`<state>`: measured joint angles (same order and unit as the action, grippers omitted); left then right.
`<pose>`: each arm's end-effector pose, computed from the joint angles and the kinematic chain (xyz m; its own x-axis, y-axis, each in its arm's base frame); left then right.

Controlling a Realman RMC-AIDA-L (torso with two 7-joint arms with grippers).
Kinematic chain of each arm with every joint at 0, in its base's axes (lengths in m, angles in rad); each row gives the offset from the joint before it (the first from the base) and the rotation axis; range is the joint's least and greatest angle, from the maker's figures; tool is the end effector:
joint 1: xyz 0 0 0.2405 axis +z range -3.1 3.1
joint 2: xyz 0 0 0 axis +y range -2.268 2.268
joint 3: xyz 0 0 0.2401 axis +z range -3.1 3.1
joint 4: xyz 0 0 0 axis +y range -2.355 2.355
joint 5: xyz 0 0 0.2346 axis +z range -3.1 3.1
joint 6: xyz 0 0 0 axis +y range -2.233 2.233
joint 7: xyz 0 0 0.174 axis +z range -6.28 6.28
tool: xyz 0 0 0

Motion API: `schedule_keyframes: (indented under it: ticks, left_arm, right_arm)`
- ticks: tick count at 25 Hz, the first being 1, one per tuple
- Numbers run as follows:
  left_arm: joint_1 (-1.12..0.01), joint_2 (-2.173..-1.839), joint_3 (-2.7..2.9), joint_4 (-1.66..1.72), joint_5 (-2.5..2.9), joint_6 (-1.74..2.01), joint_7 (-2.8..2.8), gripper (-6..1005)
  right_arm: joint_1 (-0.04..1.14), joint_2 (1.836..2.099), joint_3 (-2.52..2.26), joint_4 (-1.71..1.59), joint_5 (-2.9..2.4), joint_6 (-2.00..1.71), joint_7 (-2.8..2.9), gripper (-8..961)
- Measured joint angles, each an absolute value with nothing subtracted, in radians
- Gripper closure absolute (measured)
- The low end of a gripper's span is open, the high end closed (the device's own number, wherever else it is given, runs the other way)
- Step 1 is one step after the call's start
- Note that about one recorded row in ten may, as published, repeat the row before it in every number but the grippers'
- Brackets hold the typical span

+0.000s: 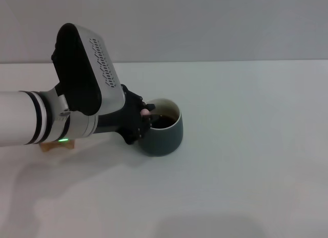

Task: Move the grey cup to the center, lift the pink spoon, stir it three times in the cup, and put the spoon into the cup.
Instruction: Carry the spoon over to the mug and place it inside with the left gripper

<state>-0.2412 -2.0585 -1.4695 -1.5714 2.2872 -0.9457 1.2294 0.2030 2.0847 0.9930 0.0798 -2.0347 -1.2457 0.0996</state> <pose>-0.1442 0.3691 -0.0389 0.9988 -0.0171 -0.0448 -0.0387 -0.8395 -0.5420 0.4480 0.2571 0.0448 0.6994 -0.0205 -0.7144 -0.6498 0.3981 -0.6475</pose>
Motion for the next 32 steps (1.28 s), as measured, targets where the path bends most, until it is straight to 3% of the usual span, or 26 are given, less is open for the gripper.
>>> schedule_keyframes:
  ticks: [14, 32]
  left_arm:
    - [-0.264, -2.06, -1.409, -1.554, 2.287, -0.903, 1.238, 853]
    - [-0.209, -2.058, -1.449, -1.601, 2.362, -0.925, 1.223, 853]
  right_arm:
    - [0.213, 2.085, 0.986, 0.081, -2.037, -1.239, 0.1, 953]
    - [0.217, 2.086, 0.985, 0.081, -2.039, -1.239, 0.1, 953]
